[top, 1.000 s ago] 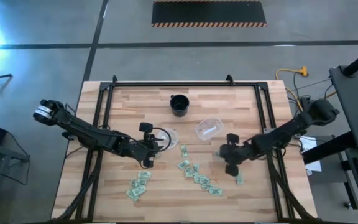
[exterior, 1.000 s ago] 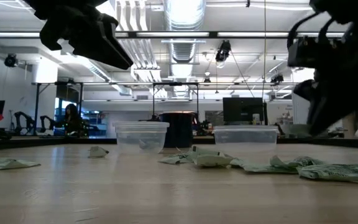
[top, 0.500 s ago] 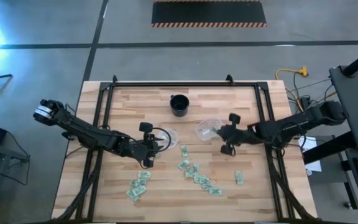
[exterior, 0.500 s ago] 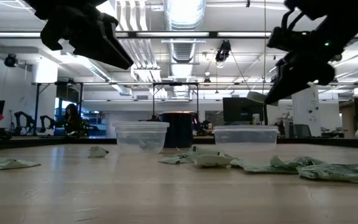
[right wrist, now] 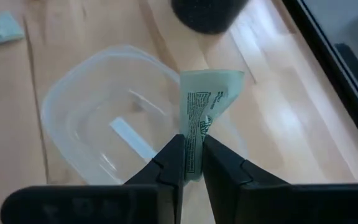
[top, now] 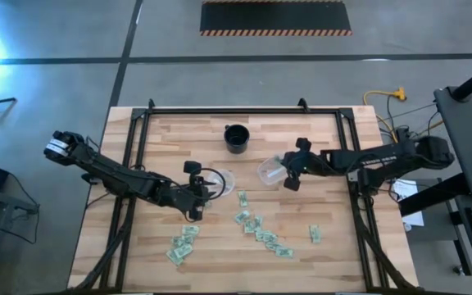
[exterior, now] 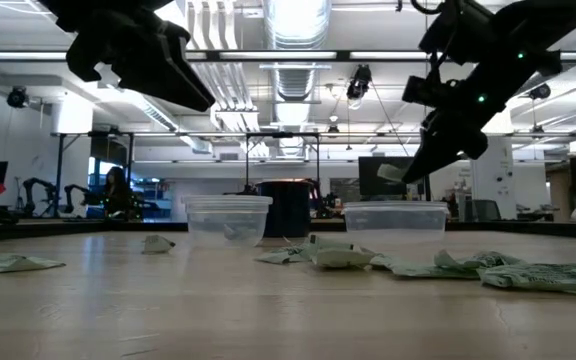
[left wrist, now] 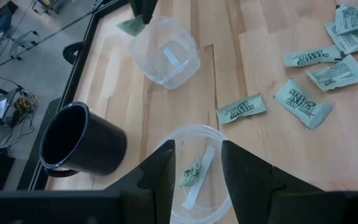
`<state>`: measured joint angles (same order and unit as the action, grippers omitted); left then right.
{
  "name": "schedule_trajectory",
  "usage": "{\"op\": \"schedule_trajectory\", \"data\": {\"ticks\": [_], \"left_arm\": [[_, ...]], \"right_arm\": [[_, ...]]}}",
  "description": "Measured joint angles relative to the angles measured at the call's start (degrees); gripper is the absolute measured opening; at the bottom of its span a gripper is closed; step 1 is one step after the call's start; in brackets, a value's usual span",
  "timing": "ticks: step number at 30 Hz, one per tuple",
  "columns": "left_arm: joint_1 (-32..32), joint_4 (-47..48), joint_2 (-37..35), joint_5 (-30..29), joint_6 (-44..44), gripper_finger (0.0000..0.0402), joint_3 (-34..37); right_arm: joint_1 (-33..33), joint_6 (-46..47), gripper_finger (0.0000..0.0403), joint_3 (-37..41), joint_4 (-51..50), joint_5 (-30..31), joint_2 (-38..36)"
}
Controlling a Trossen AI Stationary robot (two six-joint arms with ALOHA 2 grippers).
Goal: Pick and place Stevia / Truvia into bins
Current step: Put the green stevia packet into the right transparent container, then put the green stevia packet into the left transparent container
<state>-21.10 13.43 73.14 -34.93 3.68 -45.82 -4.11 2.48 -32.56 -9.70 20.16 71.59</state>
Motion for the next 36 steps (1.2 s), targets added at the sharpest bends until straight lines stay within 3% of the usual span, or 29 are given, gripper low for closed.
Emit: {"op": "schedule_trajectory", "data": {"ticks": [4,13,18,25,30,36], "left_arm": [[0.0,-0.1,0.0,0.0,-0.1,0.0114,0.0],[0.0,0.6,0.0,0.3,-0.3,0.0114,0.0],[-0.3,2.4,0.0,6.8,-2.2,0.0114,0.0],[-1.8,17.7,0.4,12.6,-11.3,0.0114,0.1],[-2.4,17.5,1.0,13.7,-5.8,0.0114,0.7],[-1.8,14.5,6.4,13.4,-2.5,0.0114,0.9]], "right_arm": [[-1.0,-1.2,0.0065,0.0,2.6,-3.8,2.1],[-1.6,-0.6,0.0145,0.0,2.9,-3.5,1.0],[-0.6,-1.6,0.0170,0.0,2.6,-4.1,-2.5],[4.0,-5.6,0.0173,0.0,2.6,-7.8,-8.5],[7.3,-5.2,0.0165,0.0,2.8,-8.7,-11.2],[10.7,-2.6,0.0157,0.0,3.0,-8.7,-11.6]]}}
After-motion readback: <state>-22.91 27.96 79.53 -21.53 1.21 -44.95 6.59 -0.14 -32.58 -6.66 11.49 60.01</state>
